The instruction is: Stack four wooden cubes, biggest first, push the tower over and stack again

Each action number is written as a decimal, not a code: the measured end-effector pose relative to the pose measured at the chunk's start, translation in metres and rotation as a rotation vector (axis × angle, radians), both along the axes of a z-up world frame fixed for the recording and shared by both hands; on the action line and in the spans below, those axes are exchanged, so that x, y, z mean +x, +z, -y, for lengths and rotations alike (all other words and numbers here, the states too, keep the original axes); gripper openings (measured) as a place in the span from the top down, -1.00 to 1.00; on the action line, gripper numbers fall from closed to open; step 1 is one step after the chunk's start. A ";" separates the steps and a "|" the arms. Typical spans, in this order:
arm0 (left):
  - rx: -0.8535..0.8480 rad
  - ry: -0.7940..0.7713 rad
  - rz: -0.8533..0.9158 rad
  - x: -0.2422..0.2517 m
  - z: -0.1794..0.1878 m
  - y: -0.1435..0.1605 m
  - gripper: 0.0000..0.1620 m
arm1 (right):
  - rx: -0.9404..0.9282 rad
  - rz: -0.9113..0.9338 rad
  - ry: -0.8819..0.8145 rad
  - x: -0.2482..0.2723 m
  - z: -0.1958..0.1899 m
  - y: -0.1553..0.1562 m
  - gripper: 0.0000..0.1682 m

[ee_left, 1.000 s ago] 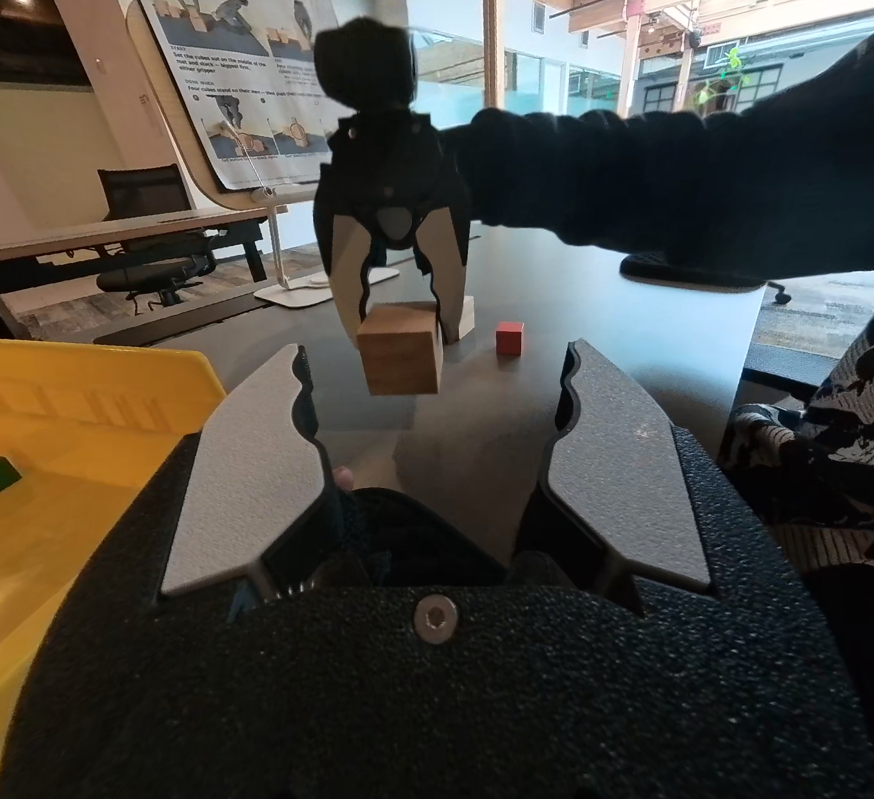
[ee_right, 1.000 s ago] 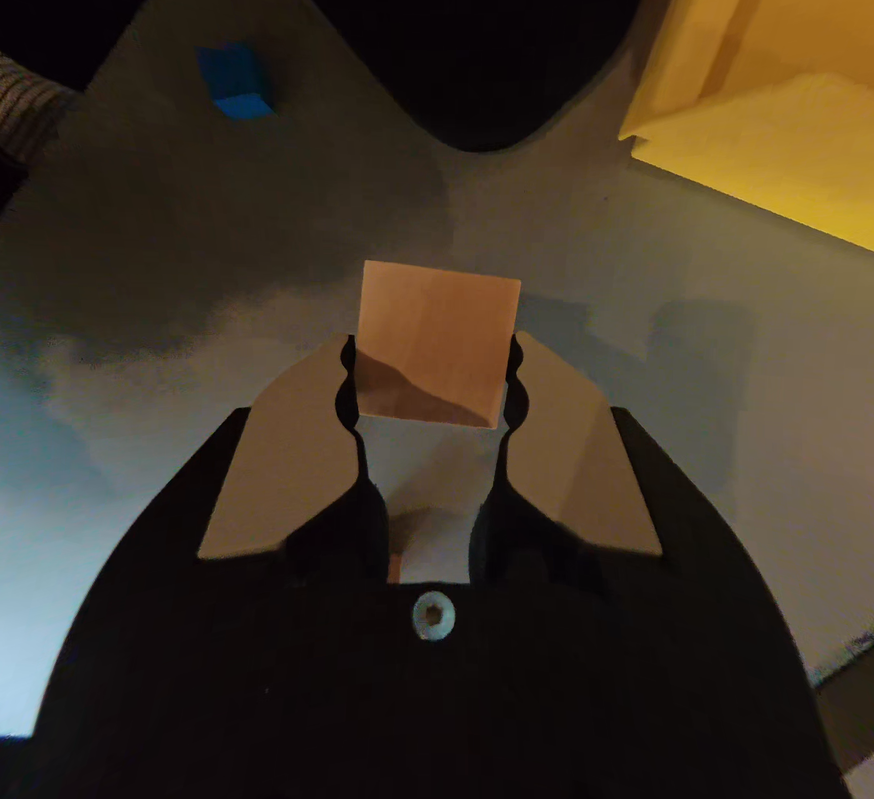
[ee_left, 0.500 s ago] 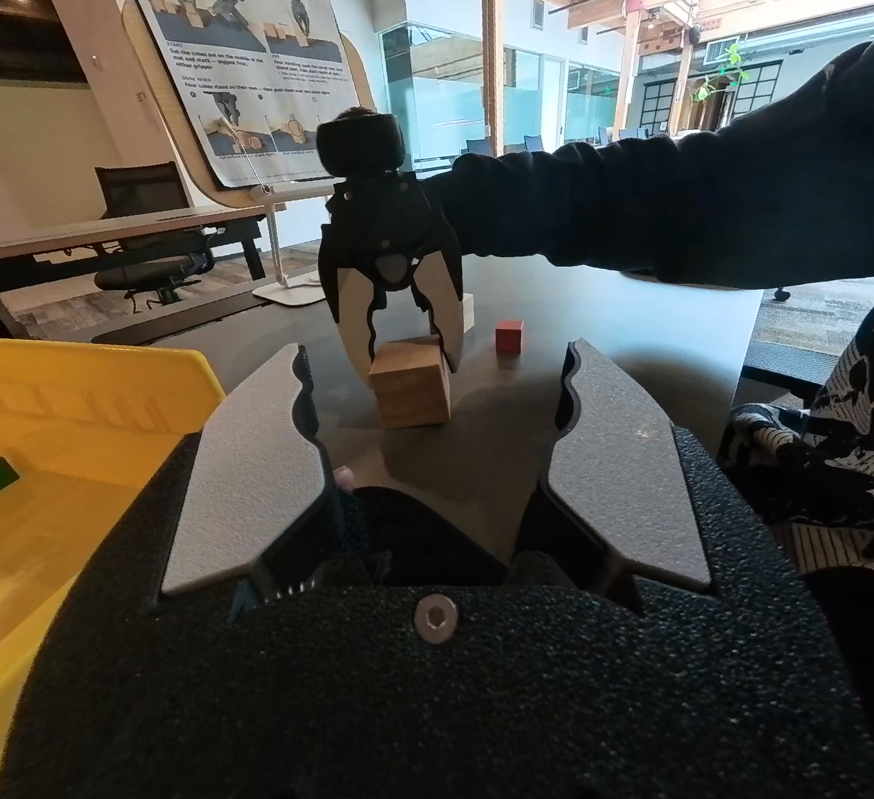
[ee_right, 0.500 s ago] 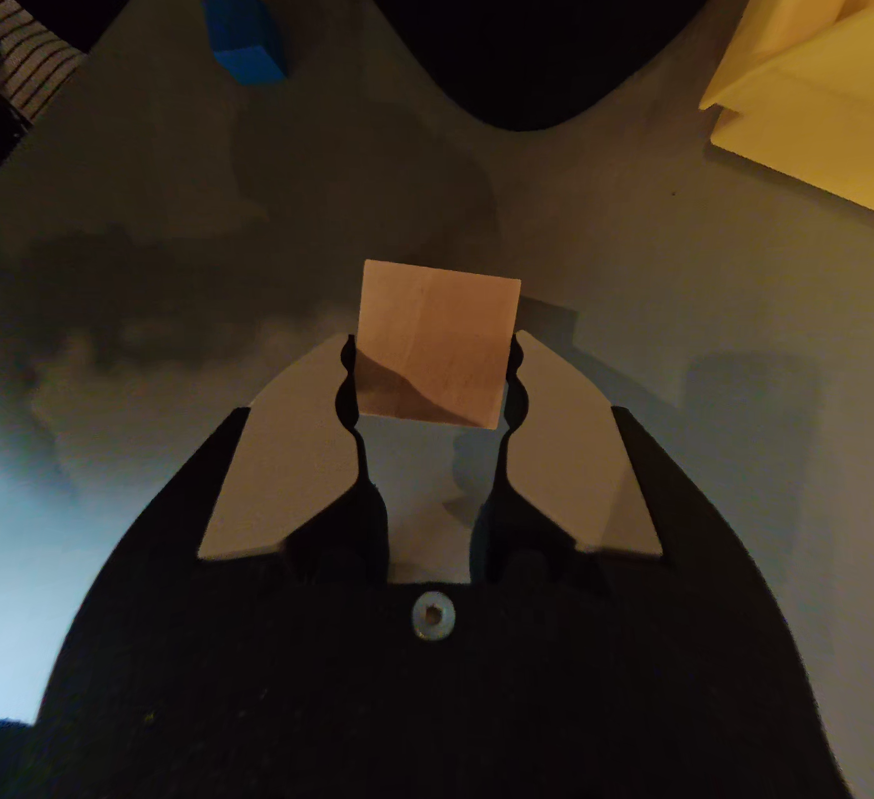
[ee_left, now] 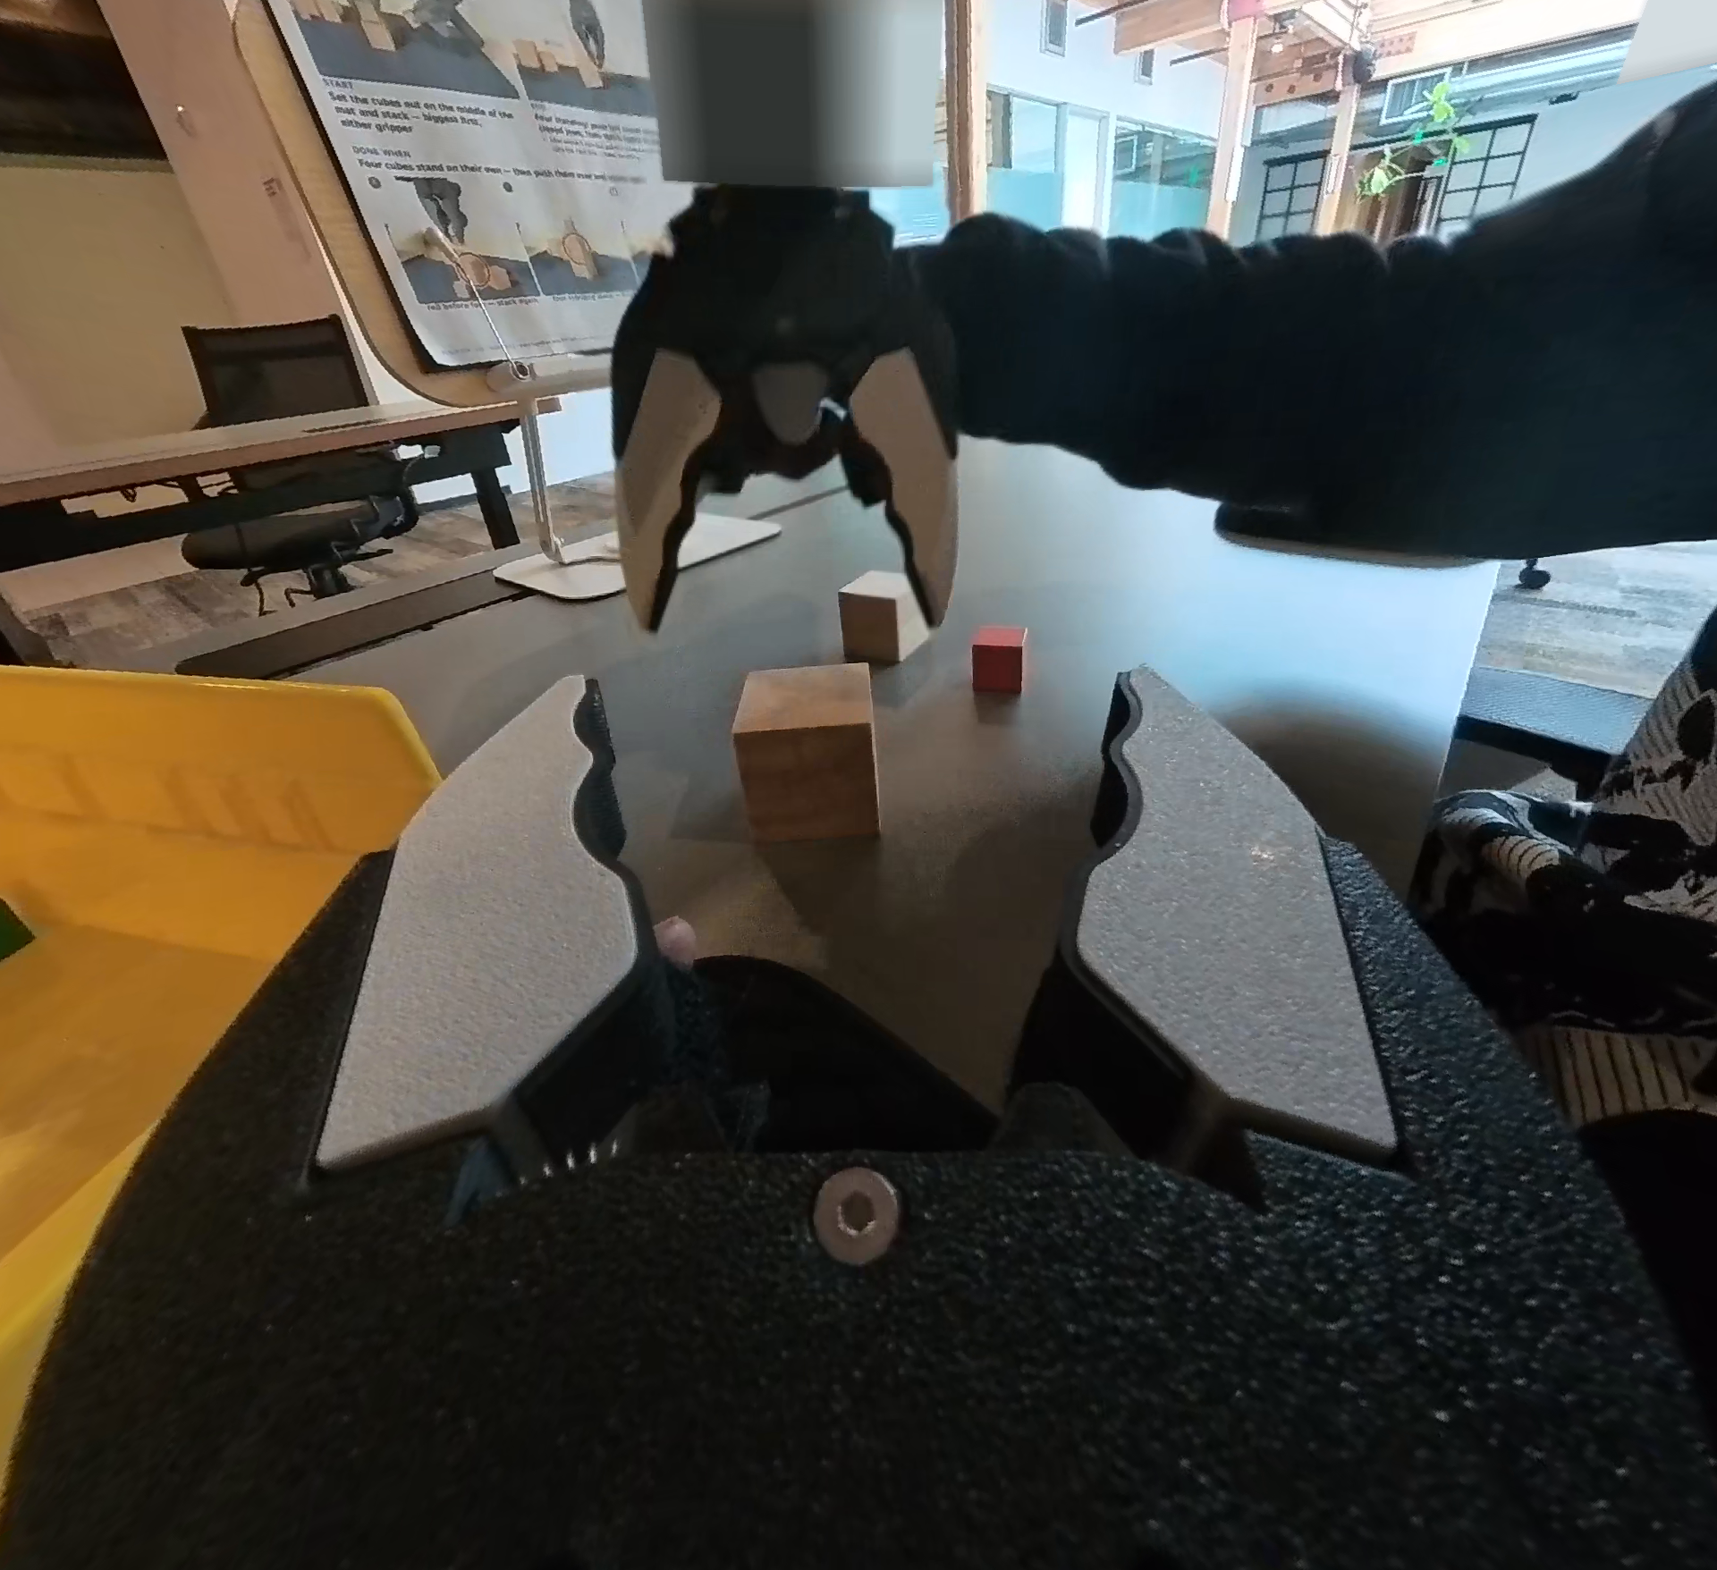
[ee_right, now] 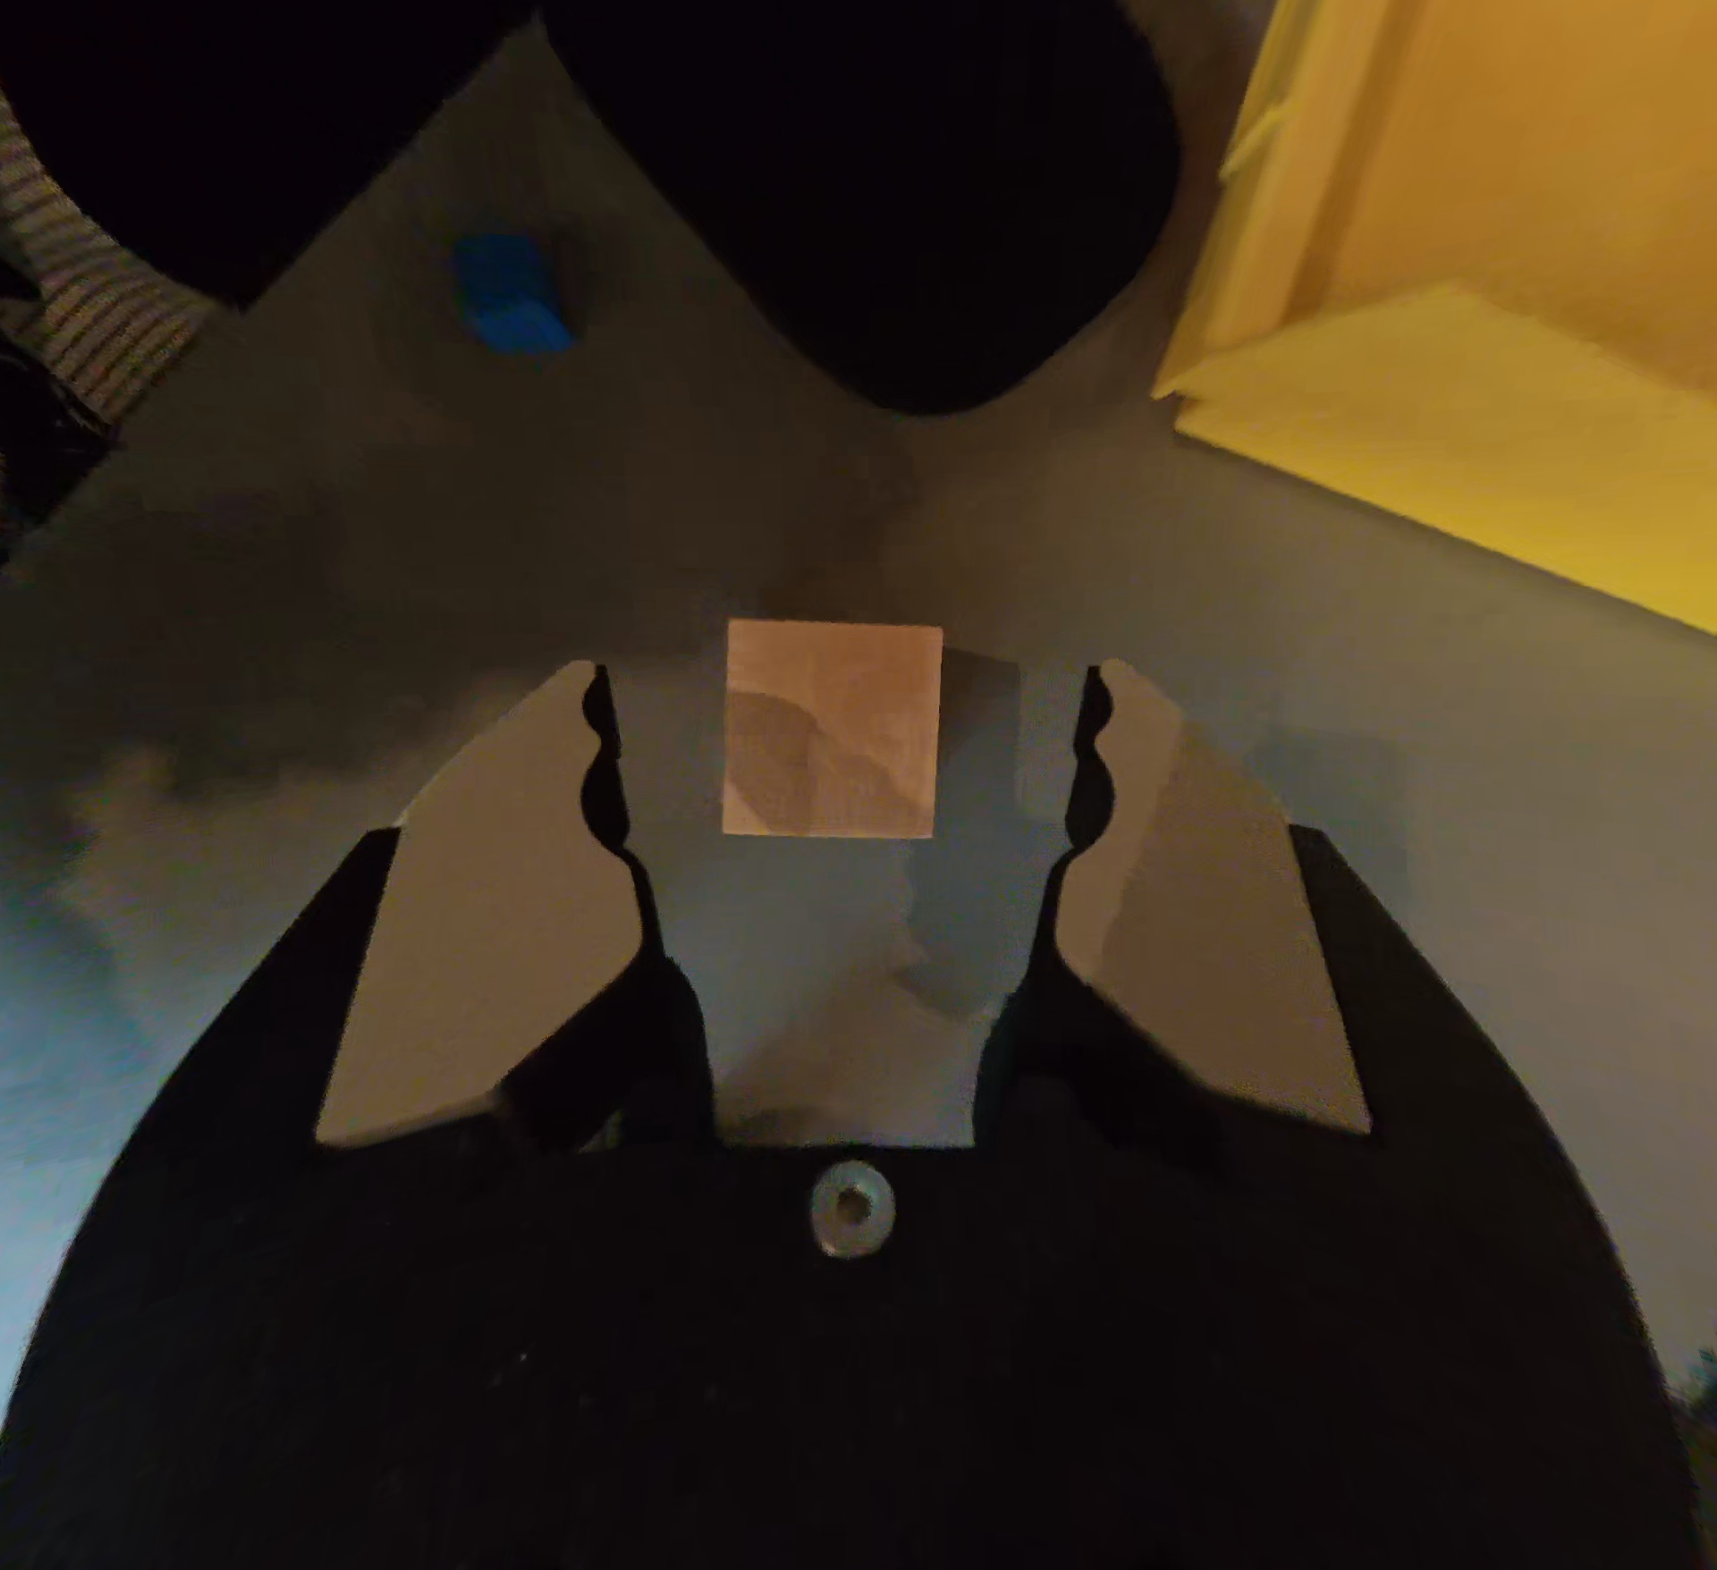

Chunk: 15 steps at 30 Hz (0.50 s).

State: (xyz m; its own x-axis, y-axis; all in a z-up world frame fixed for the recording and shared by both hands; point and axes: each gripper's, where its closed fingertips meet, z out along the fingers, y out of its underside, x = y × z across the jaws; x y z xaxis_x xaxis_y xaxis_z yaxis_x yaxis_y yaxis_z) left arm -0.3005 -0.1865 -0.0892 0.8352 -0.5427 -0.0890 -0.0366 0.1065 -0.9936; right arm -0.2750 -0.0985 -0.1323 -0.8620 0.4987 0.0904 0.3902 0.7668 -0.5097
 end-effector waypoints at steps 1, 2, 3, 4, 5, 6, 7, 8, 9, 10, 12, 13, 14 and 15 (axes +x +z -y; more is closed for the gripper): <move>-0.001 0.000 0.000 0.000 0.000 0.000 -0.24 | 0.001 -0.032 -0.013 0.002 0.003 0.009 -0.11; -0.002 0.000 0.000 0.000 0.000 0.000 -0.24 | -0.005 -0.054 -0.013 0.007 0.009 0.018 -0.12; -0.001 0.000 -0.001 0.000 0.000 0.000 -0.24 | -0.014 -0.073 -0.012 0.012 0.016 0.025 -0.09; -0.001 -0.001 -0.001 0.000 0.000 0.000 -0.24 | -0.017 -0.080 -0.008 0.020 0.021 0.030 -0.07; -0.001 -0.001 -0.001 0.000 0.000 0.000 -0.24 | -0.016 -0.077 -0.002 0.030 0.026 0.033 -0.06; -0.001 -0.002 -0.001 0.000 0.000 0.000 -0.24 | -0.012 -0.074 -0.004 0.040 0.029 0.035 -0.06; -0.001 -0.002 -0.002 0.000 0.000 0.000 -0.24 | 0.000 -0.064 -0.011 0.051 0.029 0.035 -0.03; -0.001 -0.002 -0.002 0.000 0.000 0.000 -0.24 | 0.020 -0.046 -0.021 0.063 0.027 0.032 0.00; 0.000 -0.002 -0.003 0.000 0.001 0.000 -0.24 | 0.048 -0.025 -0.039 0.076 0.022 0.029 0.00; 0.001 -0.003 -0.003 0.000 0.001 0.000 -0.24 | 0.083 0.001 -0.064 0.088 0.015 0.024 0.01; -0.001 -0.002 -0.003 0.000 0.001 0.000 -0.24 | 0.147 0.046 -0.122 0.109 -0.006 0.014 0.04; -0.002 -0.002 -0.004 0.000 0.000 0.000 -0.24 | 0.168 0.062 -0.162 0.117 -0.019 0.011 0.09; -0.004 -0.001 -0.005 0.001 0.000 -0.001 -0.24 | 0.187 0.079 -0.208 0.123 -0.033 0.007 0.09; -0.006 -0.001 -0.007 0.001 0.000 -0.001 -0.24 | 0.206 0.090 -0.256 0.127 -0.047 0.004 0.09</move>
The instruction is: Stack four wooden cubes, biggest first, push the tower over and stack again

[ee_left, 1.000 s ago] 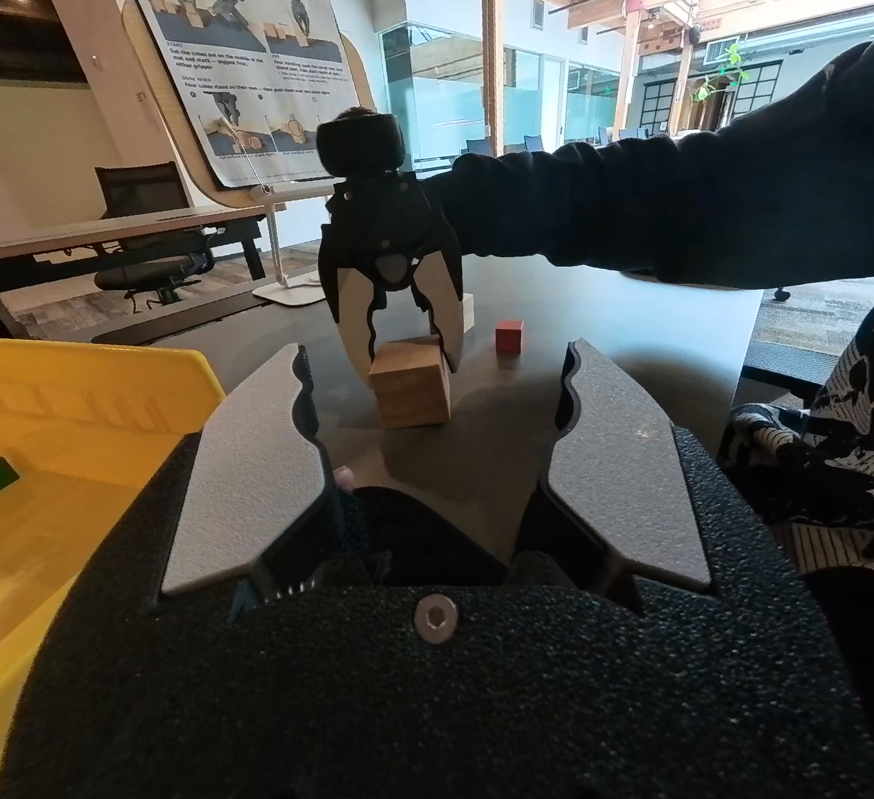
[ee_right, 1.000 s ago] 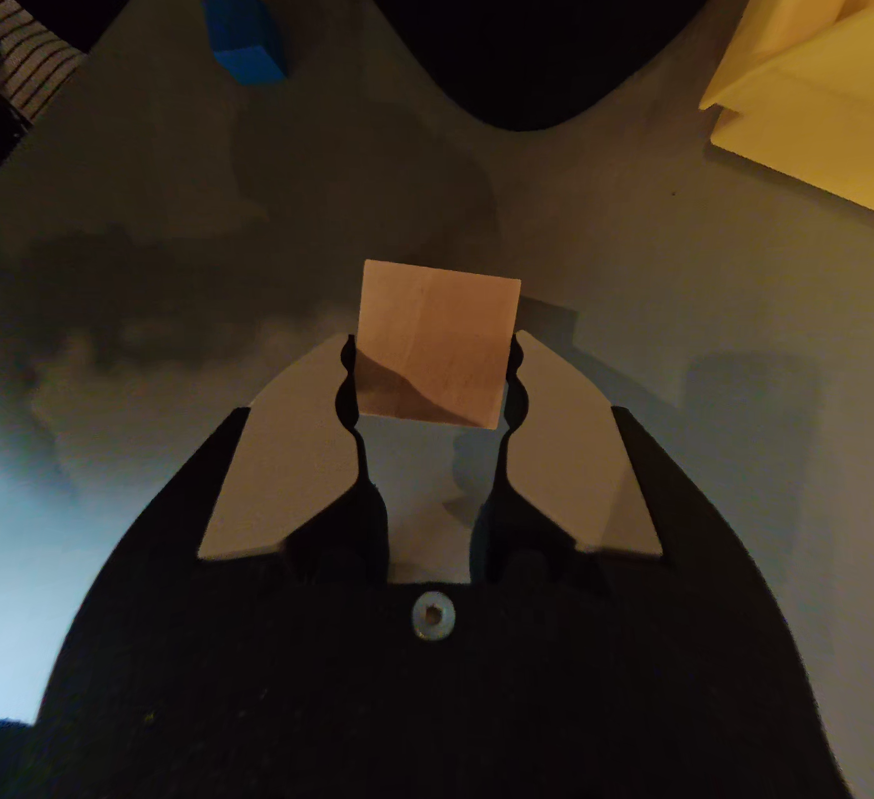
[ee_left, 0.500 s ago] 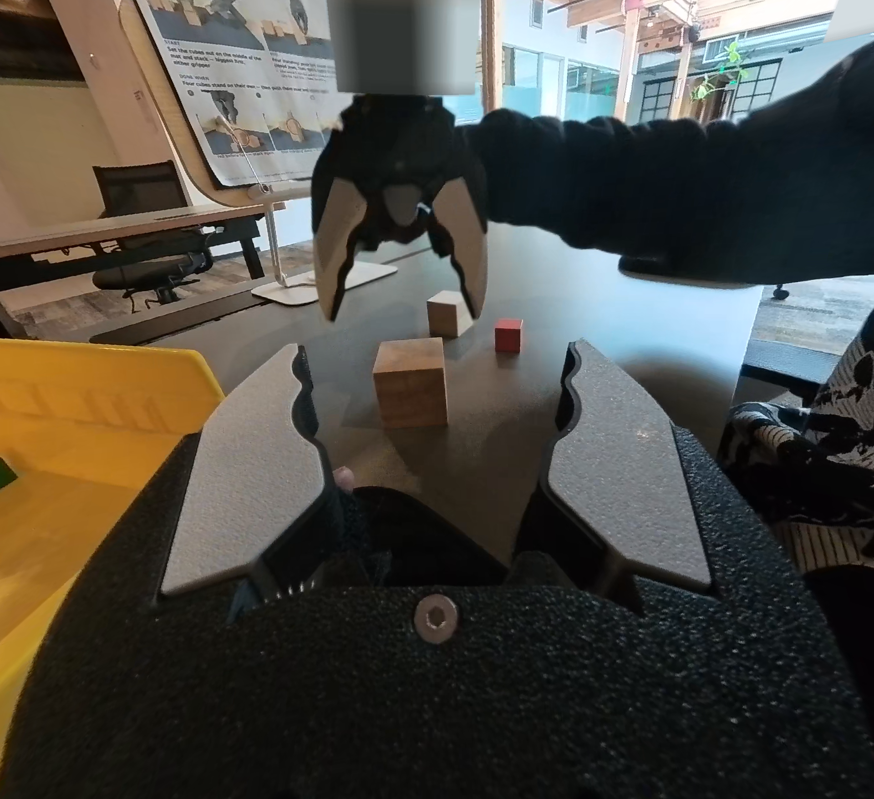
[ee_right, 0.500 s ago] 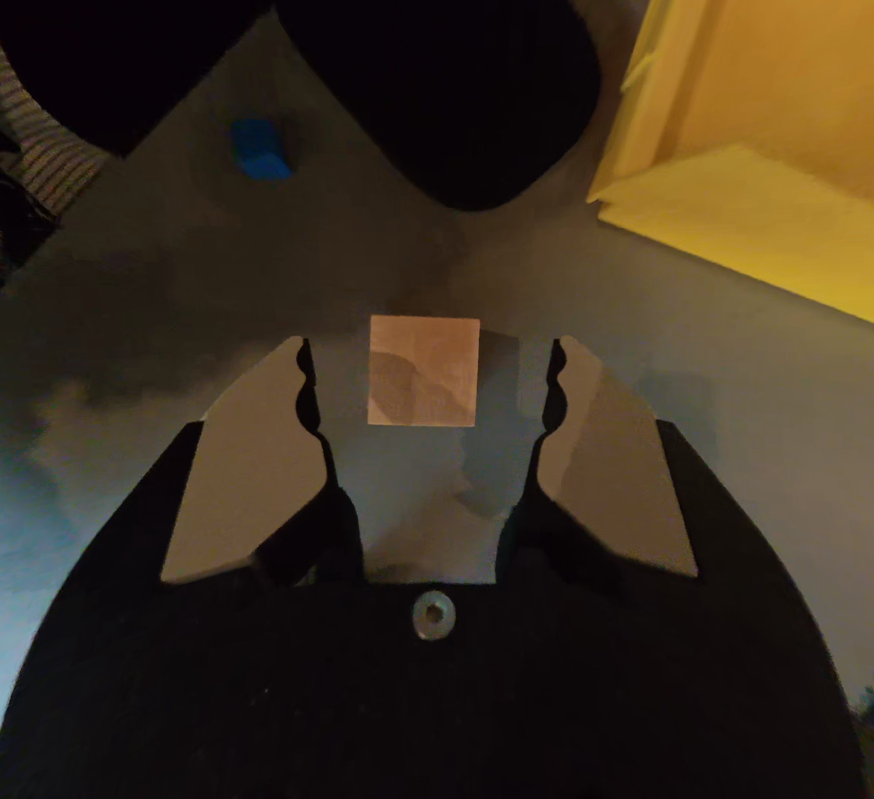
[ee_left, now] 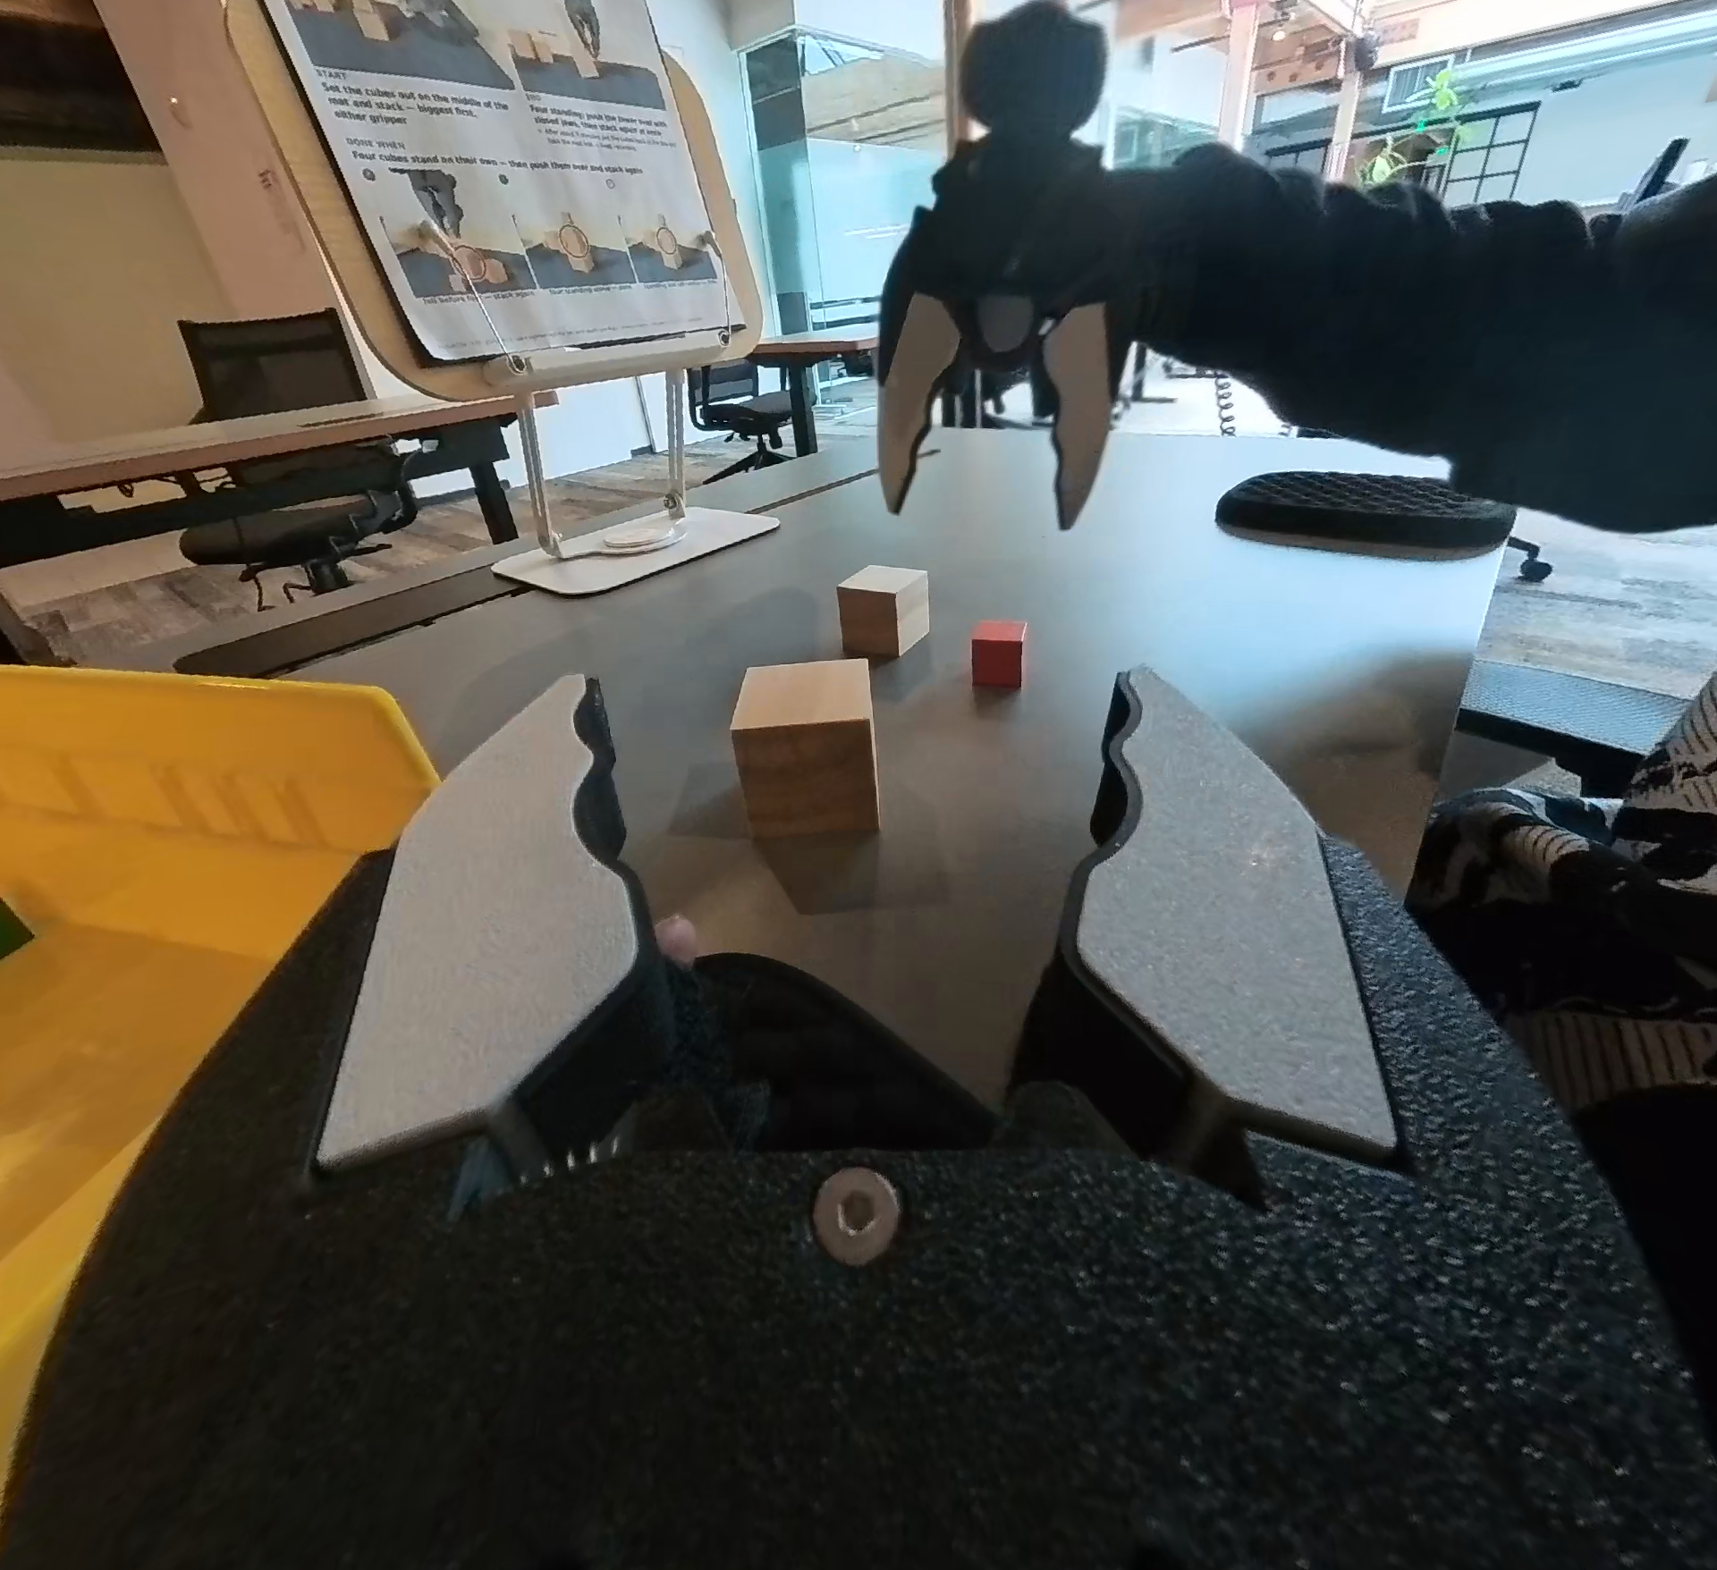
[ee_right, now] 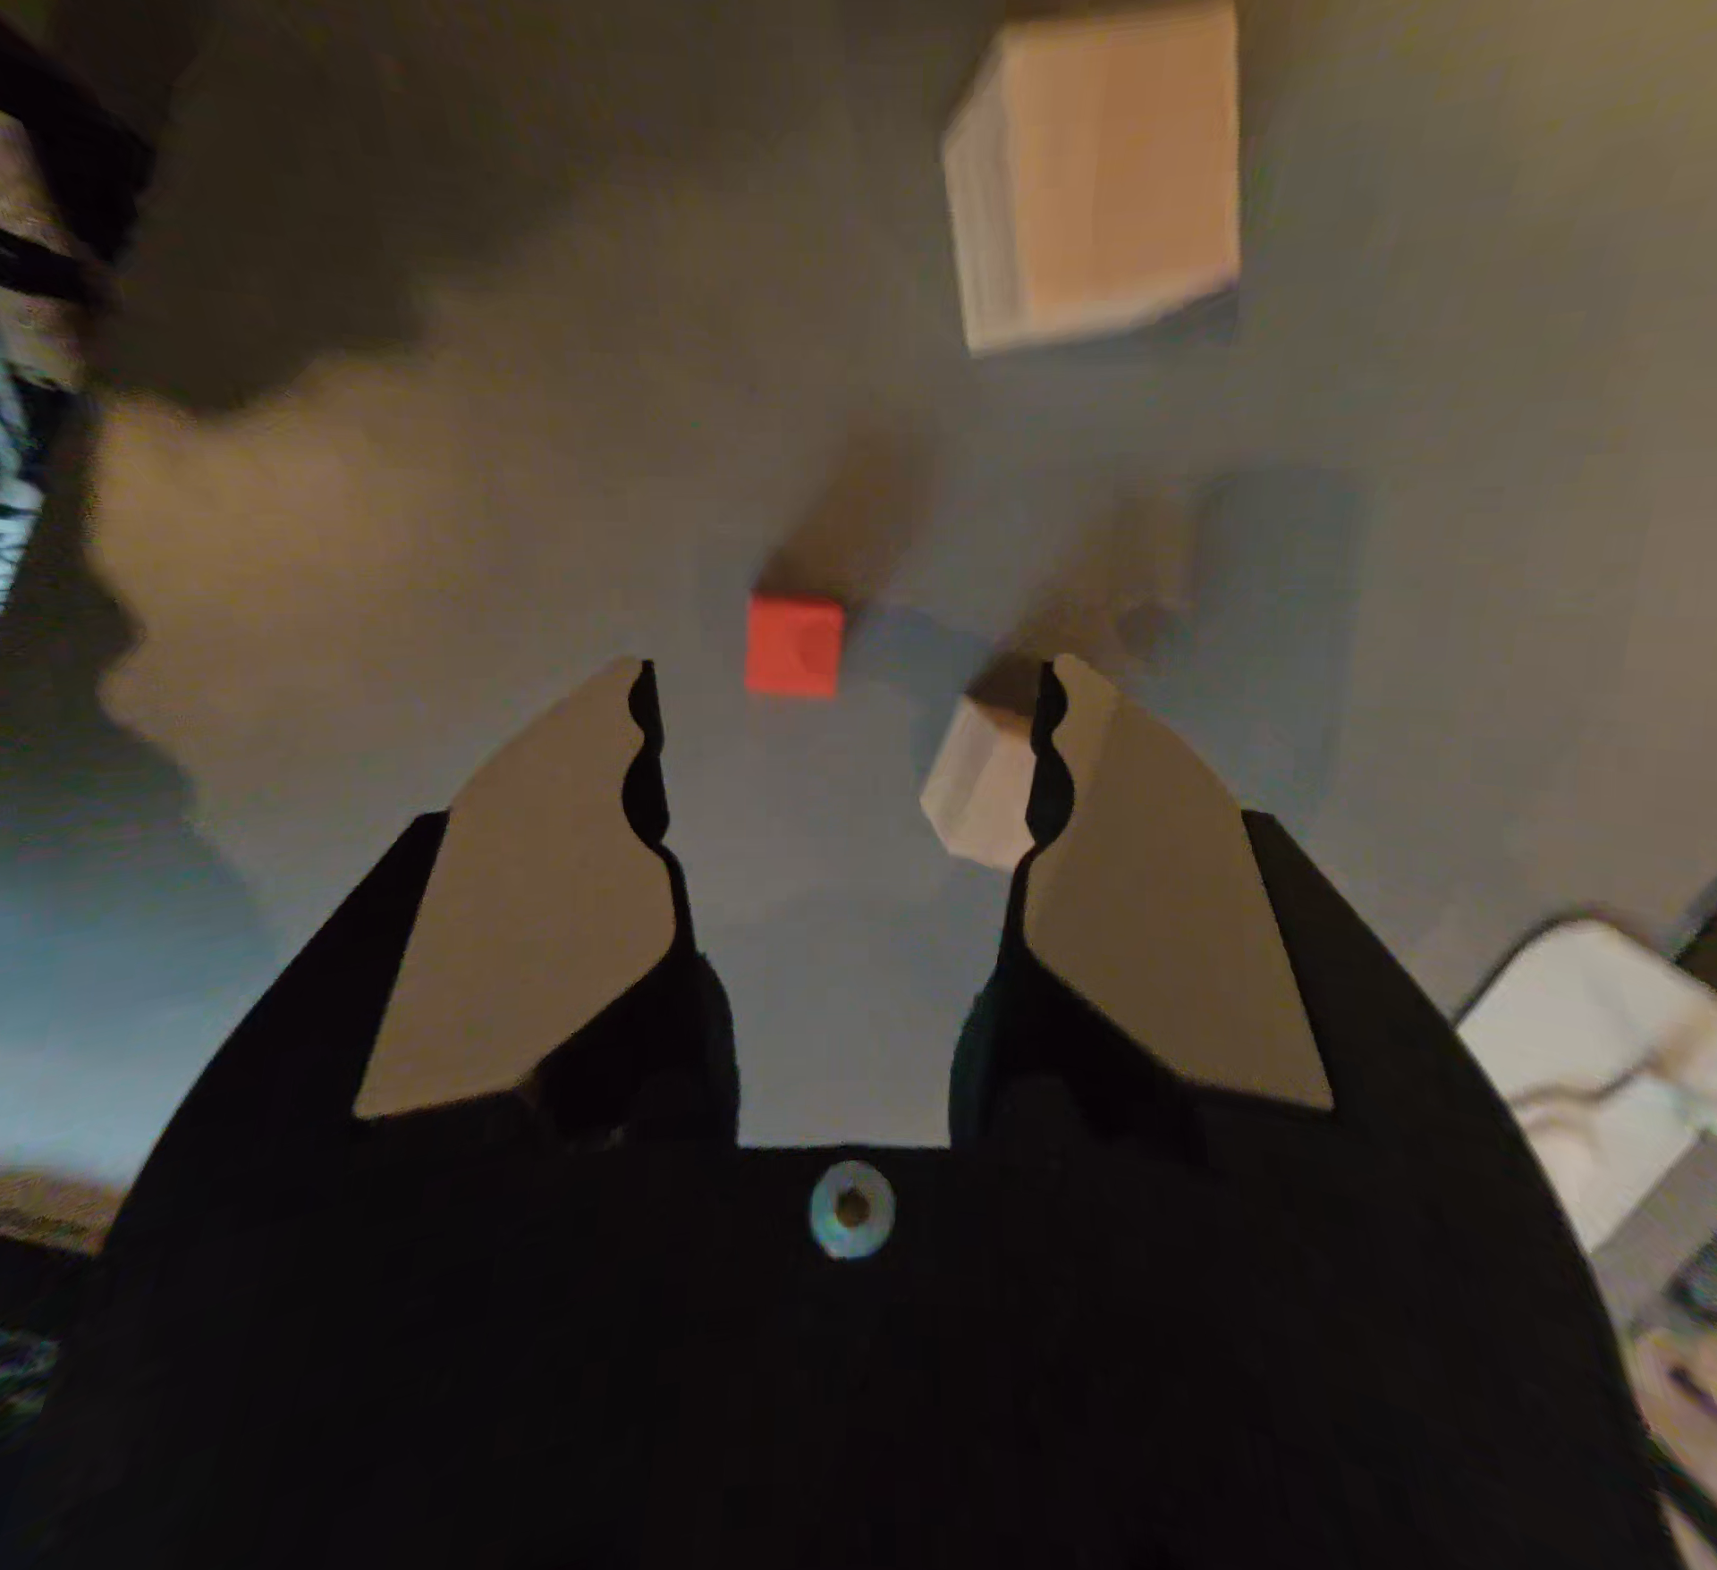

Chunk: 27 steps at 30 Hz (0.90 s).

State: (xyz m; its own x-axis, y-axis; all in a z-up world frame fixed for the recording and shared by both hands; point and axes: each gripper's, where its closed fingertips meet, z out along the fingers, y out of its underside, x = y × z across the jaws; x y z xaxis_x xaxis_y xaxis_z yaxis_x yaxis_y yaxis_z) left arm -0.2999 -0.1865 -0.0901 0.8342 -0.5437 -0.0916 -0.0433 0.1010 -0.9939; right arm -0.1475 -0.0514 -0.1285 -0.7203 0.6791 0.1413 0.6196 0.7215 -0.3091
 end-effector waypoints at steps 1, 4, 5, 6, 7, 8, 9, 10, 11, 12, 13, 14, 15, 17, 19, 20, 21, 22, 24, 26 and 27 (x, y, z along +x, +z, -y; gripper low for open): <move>0.000 0.000 -0.001 0.000 0.000 0.000 -0.23 | 0.017 0.001 -0.042 0.003 -0.013 -0.003 0.11; -0.002 0.000 0.002 0.000 0.000 0.000 -0.22 | 0.069 -0.010 -0.176 0.005 -0.051 -0.012 0.21; -0.004 -0.001 0.003 0.000 0.000 0.000 -0.22 | 0.077 -0.002 -0.218 0.005 -0.061 -0.016 0.23; -0.005 -0.001 0.004 0.000 0.000 0.000 -0.22 | 0.075 0.009 -0.251 0.005 -0.068 -0.021 0.22; -0.006 -0.002 0.003 0.000 0.000 0.000 -0.22 | 0.071 0.022 -0.279 0.004 -0.073 -0.026 0.19; -0.006 -0.002 0.002 0.000 0.000 0.000 -0.22 | 0.067 0.033 -0.302 0.003 -0.077 -0.031 0.17; -0.006 -0.002 0.001 0.000 0.000 -0.001 -0.22 | 0.064 0.045 -0.321 0.002 -0.081 -0.035 0.15; -0.006 -0.003 -0.001 0.000 0.000 -0.001 -0.23 | 0.055 0.055 -0.332 0.000 -0.082 -0.039 0.15; -0.006 -0.003 -0.001 0.000 0.000 -0.001 -0.22 | 0.047 0.064 -0.341 -0.001 -0.084 -0.042 0.16; -0.006 -0.003 -0.001 0.000 0.000 -0.001 -0.22 | 0.039 0.074 -0.349 -0.002 -0.085 -0.045 0.17; -0.005 -0.003 -0.001 0.000 0.000 -0.001 -0.22 | 0.030 0.086 -0.353 -0.003 -0.084 -0.048 0.19; -0.005 -0.004 0.000 0.000 0.000 -0.001 -0.22 | 0.025 0.096 -0.355 -0.004 -0.084 -0.051 0.21; -0.005 -0.004 0.000 0.000 0.000 -0.001 -0.22 | 0.024 0.103 -0.353 -0.005 -0.084 -0.053 0.23; -0.005 -0.004 0.001 0.000 0.000 -0.001 -0.22 | 0.022 0.115 -0.332 -0.006 -0.081 -0.057 0.27; -0.006 -0.005 -0.002 0.000 0.000 -0.001 -0.22 | 0.042 0.143 -0.320 -0.005 -0.080 -0.062 0.40; -0.008 -0.006 -0.004 0.001 0.000 -0.001 -0.22 | 0.057 0.148 -0.310 -0.005 -0.081 -0.064 0.48; -0.009 -0.007 -0.006 0.001 0.000 -0.001 -0.22 | 0.064 0.150 -0.296 -0.005 -0.081 -0.063 0.48; -0.010 -0.007 -0.007 0.001 0.000 -0.002 -0.22 | 0.074 0.155 -0.281 -0.005 -0.080 -0.061 0.48; -0.012 -0.007 -0.007 0.001 0.000 -0.002 -0.22 | 0.093 0.150 -0.252 -0.010 -0.077 -0.052 0.49; -0.013 -0.008 -0.008 0.001 0.000 -0.002 -0.22 | 0.094 0.133 -0.208 -0.019 -0.068 -0.036 0.49; -0.014 -0.008 -0.009 0.001 0.000 -0.002 -0.22 | 0.093 0.125 -0.182 -0.024 -0.062 -0.027 0.49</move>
